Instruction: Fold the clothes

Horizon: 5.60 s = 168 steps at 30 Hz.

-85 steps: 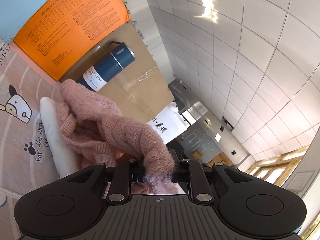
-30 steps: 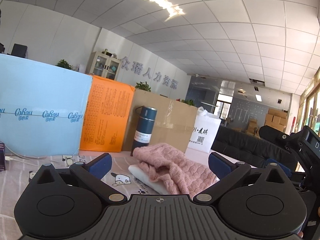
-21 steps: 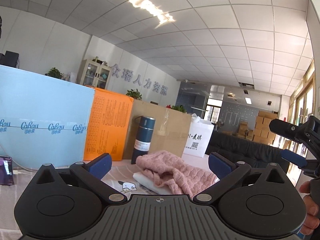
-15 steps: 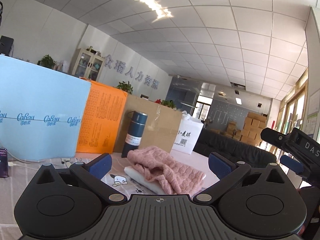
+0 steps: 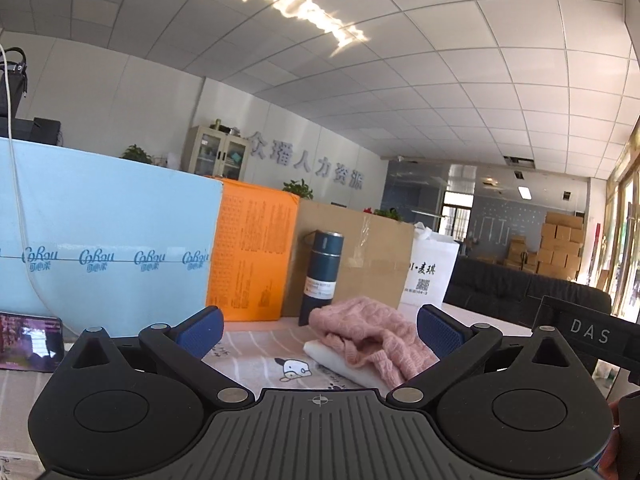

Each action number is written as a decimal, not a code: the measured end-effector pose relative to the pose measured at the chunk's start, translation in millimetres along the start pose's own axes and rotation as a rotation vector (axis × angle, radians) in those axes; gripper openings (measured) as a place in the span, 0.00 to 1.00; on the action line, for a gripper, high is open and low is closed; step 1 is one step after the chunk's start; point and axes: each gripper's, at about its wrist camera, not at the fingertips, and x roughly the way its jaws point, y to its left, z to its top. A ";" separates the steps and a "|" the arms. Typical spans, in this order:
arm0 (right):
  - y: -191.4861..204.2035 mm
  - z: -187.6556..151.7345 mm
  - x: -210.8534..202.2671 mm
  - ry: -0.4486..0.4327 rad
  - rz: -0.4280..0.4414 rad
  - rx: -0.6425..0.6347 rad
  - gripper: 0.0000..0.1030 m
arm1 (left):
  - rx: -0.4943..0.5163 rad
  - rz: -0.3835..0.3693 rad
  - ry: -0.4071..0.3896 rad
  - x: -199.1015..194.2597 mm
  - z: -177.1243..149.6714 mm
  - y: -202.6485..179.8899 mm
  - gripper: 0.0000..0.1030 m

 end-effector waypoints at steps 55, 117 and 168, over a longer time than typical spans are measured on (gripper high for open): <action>-7.2 -67.7 62.8 0.126 0.162 0.013 1.00 | -0.004 0.072 0.121 37.1 -34.6 25.6 1.00; -6.8 -69.0 57.2 0.126 0.187 -0.006 1.00 | 0.004 0.074 0.100 31.7 -32.5 22.8 1.00; -3.8 -66.8 54.2 0.114 0.177 -0.032 1.00 | -0.002 0.080 0.104 32.7 -34.3 24.2 1.00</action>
